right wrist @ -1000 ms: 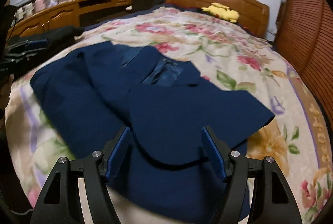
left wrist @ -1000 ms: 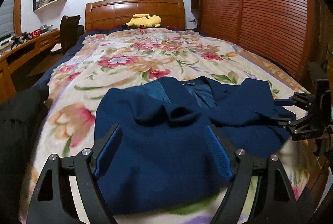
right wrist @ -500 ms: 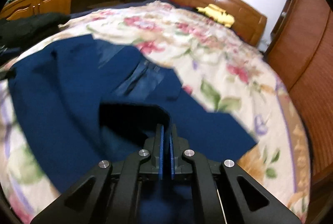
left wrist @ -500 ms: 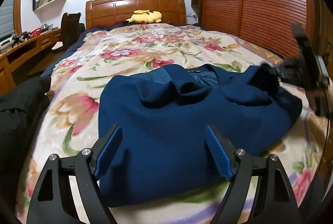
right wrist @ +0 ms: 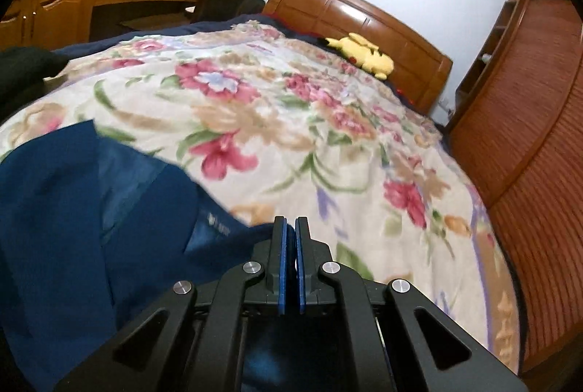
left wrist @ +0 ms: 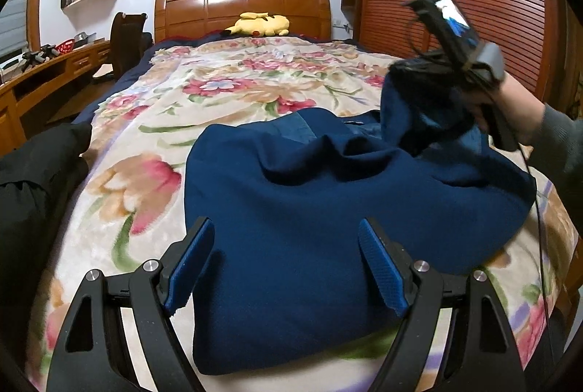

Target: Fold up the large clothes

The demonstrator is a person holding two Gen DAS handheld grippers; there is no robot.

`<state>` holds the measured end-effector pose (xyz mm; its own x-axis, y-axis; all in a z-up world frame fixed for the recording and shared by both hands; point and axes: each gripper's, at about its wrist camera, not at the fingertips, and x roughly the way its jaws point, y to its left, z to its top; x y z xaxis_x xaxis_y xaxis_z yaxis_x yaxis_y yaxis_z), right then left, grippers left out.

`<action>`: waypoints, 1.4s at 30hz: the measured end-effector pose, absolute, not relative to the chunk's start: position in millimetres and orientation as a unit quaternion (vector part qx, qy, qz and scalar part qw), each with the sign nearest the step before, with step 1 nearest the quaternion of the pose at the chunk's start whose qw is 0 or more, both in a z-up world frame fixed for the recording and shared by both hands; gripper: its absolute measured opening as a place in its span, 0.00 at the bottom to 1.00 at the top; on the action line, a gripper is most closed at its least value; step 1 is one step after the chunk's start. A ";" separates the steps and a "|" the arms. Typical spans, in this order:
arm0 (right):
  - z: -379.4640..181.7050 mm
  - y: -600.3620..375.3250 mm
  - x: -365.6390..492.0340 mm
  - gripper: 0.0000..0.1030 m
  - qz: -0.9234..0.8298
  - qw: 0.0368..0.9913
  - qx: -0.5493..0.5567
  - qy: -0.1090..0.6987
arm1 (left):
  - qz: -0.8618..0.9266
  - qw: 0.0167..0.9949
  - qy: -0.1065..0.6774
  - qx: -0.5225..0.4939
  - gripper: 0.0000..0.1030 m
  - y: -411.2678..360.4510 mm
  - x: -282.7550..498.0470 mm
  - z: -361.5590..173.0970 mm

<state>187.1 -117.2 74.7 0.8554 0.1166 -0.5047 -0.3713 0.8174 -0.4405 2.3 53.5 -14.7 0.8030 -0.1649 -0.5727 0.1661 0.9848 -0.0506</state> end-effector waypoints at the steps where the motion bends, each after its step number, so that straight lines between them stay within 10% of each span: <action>1: 72.8 -112.4 191.9 0.04 0.125 0.925 -0.273 0.233 | -0.088 0.949 0.302 0.001 0.80 53.3 1.8 -14.8; 8: 59.4 -103.3 213.5 0.11 0.122 0.926 -0.245 0.260 | -0.093 0.948 0.304 -0.004 0.80 56.3 0.8 -14.5; 13: 62.6 -110.0 186.5 0.56 0.180 0.918 -0.225 0.271 | -0.093 0.948 0.303 -0.005 0.80 57.1 1.6 -13.2; 42: 14.4 -174.2 88.2 0.56 0.302 0.846 -0.173 0.404 | -0.095 0.947 0.305 0.006 0.80 53.1 0.1 -14.6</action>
